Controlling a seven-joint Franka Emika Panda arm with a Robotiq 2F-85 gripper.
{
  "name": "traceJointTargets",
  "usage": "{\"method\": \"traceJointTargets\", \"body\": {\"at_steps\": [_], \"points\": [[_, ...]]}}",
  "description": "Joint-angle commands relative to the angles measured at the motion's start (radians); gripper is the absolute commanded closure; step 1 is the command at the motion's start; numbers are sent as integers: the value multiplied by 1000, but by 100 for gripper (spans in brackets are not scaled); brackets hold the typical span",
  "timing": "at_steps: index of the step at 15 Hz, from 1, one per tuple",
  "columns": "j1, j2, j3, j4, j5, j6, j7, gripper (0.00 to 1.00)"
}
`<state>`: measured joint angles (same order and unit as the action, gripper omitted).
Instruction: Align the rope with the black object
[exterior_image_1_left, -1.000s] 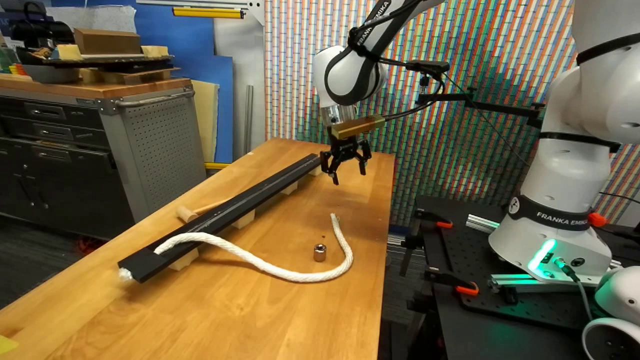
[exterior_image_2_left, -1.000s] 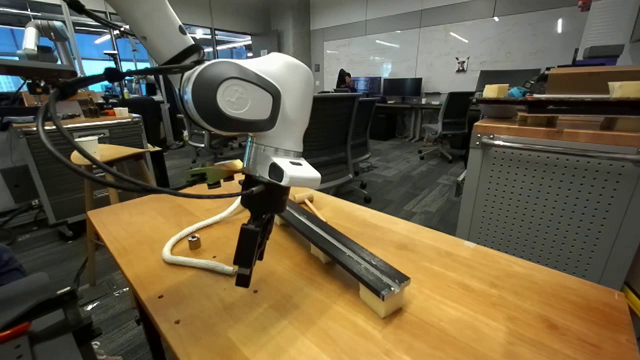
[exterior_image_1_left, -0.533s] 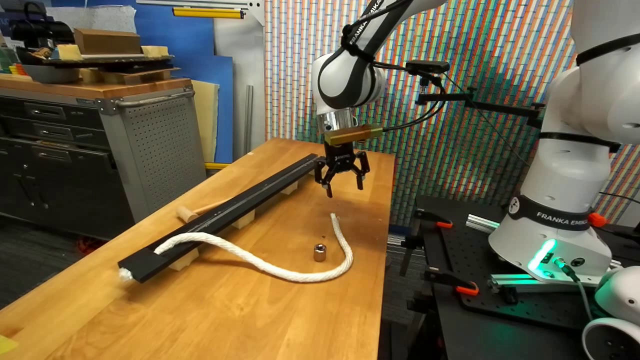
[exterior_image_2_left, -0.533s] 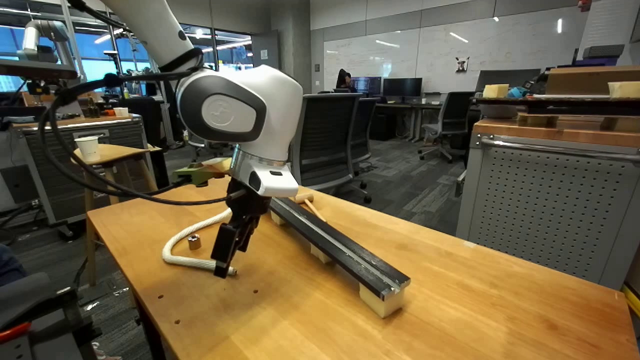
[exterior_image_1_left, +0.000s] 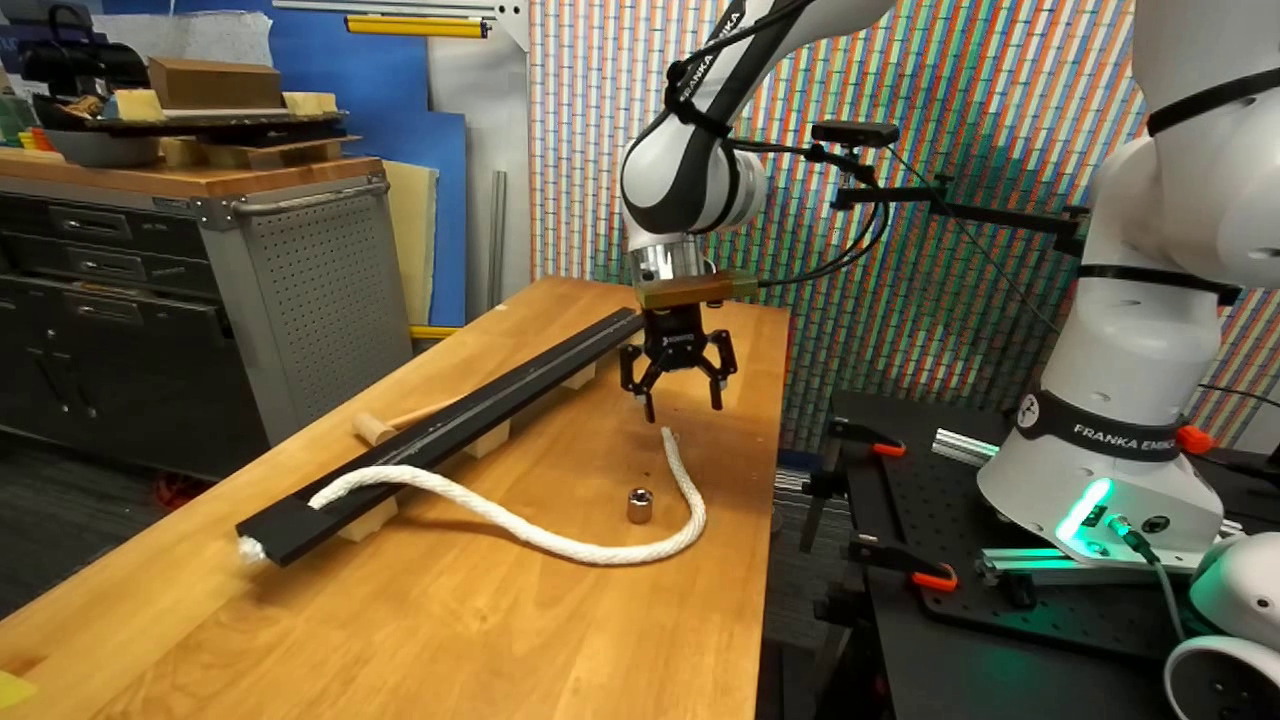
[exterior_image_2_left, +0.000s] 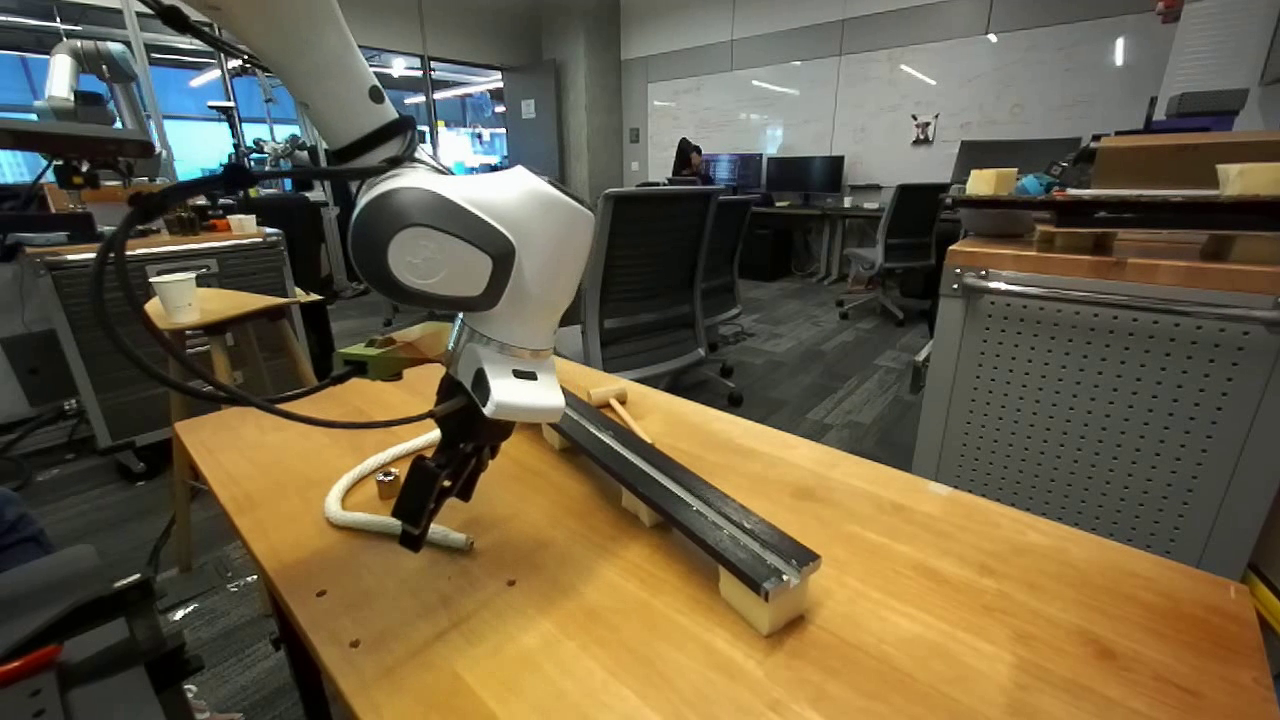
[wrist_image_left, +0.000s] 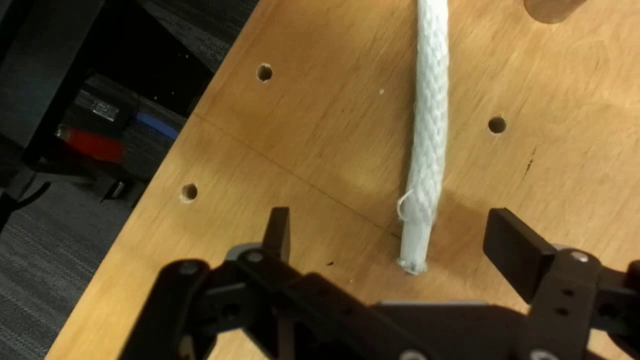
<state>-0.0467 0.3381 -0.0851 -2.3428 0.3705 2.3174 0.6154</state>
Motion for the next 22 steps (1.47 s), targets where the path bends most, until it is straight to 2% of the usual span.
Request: {"method": "traceJointTargets", "body": {"at_steps": [1,4,5,6,7,13,16,22], "points": [[28,26,25,1,56,38,30,0],[48,47,37,2,71,61,45,1],[53,52,39,3,73,69,49,16],[57,57,39,3,73,82,56,26],[60,63,38,4,72,93,61,29],[67,69,33,1,72,159,97,78],[70,68,33,-1,71,179,113,99],[70,49,25,-9,51,166,137,97]]}}
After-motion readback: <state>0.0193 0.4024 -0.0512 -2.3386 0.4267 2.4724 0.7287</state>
